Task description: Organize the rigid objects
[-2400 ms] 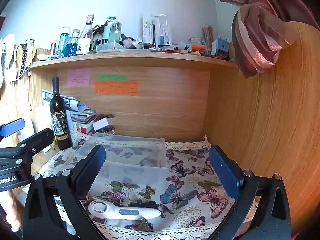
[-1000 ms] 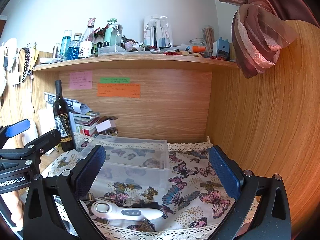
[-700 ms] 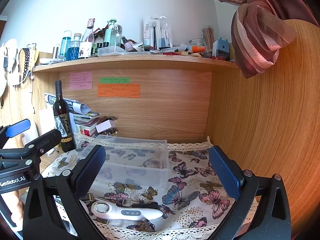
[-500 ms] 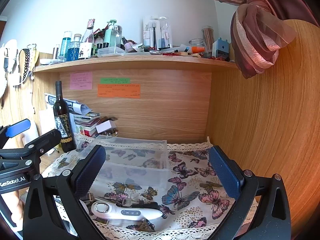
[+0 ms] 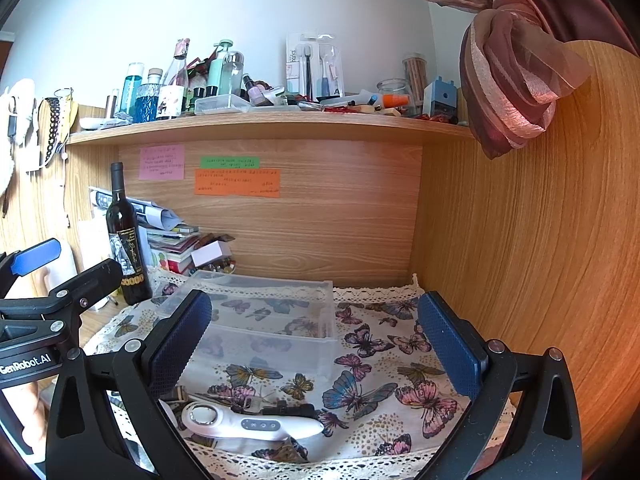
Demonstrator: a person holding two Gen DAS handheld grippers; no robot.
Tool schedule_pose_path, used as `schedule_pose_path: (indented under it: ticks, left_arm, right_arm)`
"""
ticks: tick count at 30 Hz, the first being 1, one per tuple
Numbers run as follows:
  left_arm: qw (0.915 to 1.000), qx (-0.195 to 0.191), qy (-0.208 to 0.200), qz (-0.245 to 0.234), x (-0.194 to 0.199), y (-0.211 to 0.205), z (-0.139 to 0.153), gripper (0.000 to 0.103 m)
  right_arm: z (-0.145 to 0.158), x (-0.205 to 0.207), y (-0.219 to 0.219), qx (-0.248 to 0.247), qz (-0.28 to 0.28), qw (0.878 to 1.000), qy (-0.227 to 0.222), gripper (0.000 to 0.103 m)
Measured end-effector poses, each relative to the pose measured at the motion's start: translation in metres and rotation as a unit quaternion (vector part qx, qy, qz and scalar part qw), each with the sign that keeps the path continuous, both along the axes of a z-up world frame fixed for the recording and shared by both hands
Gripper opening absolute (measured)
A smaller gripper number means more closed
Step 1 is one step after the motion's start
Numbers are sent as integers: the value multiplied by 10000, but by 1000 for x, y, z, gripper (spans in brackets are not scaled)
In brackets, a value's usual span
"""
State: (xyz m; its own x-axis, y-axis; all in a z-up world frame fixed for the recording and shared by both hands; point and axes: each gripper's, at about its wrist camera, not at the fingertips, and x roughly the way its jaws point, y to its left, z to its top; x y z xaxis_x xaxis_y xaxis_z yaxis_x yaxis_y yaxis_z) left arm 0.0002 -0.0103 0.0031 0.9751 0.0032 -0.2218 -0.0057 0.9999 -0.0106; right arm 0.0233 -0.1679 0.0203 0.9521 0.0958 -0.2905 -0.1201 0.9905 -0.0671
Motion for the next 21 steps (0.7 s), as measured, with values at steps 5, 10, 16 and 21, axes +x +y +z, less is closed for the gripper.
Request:
schedule_pose_path:
  ticks: [5,10,16,21]
  left_arm:
    - [10000,1,3,3,0,0,0,103]
    - [10000,4,-3,-1,0,0,0,103]
    - [10000,-19,41,-69,2,0,-2,103]
    - [9997,-170,176,28,8,11,-9,96]
  right_arm:
    - [0,0,-1,6,7,10000,3,103]
    - [0,0,-3,33,27,10000,20,103]
    - [-3,4,-3,75,41,9999,99,103]
    - [-9,8,-2,77,123,9997,187,102]
